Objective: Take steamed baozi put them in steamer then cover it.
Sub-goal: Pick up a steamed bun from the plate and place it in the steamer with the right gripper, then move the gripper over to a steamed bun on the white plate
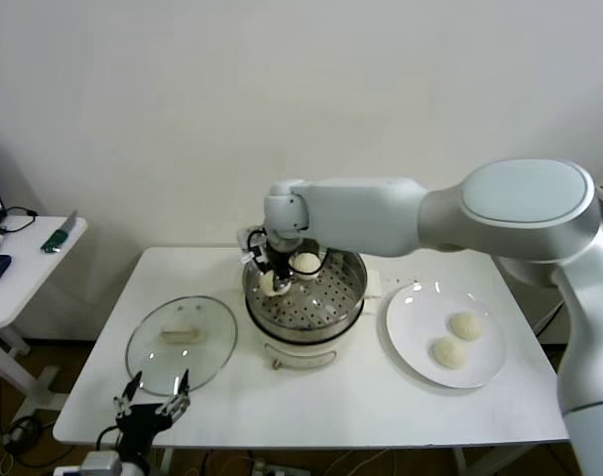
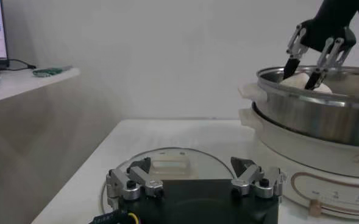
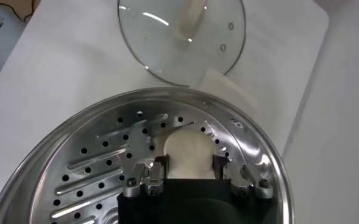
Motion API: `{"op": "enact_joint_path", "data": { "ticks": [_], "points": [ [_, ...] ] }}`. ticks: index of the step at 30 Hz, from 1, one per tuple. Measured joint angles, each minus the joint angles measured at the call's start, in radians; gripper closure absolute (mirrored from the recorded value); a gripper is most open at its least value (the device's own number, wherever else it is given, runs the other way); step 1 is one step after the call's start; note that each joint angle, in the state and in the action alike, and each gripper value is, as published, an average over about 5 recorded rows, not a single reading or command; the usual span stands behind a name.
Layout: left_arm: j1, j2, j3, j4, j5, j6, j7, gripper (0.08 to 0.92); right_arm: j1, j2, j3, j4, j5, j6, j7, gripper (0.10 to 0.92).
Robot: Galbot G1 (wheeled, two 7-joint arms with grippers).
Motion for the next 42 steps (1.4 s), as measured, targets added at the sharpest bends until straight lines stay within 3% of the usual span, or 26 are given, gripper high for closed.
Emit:
{"op": "enact_joint_path", "data": {
  "ticks": [4,11,14,27,42],
  "points": [
    [0.0,0.0,0.0,0.0,0.0,-0.001,0.0,0.177,-0.019,0.005,0.005,-0.015,-0.012,-0.002,0.006,0.429],
    [0.003,0.0,0.0,-0.002,0.0,-0.004,0.0,0.177,-0.039,0.008,0.018,-0.03,-0.021,-0.002,0.012,0.24],
    [0.004,0.0,0.001,-0.002,0.0,-0.004,-0.001,0.177,-0.037,0.002,0.02,-0.027,-0.019,0.001,0.01,0.208],
    [-0.002,0.0,0.004,-0.004,0.004,0.0,-0.001,0.177,0.104,-0.122,-0.024,0.086,0.053,0.05,-0.054,0.203],
    [-0.031,0.004,-0.003,0.014,0.0,0.01,0.002,0.177,0.334,-0.577,-0.193,0.411,-0.004,0.091,-0.109,0.203]
  ]
}}
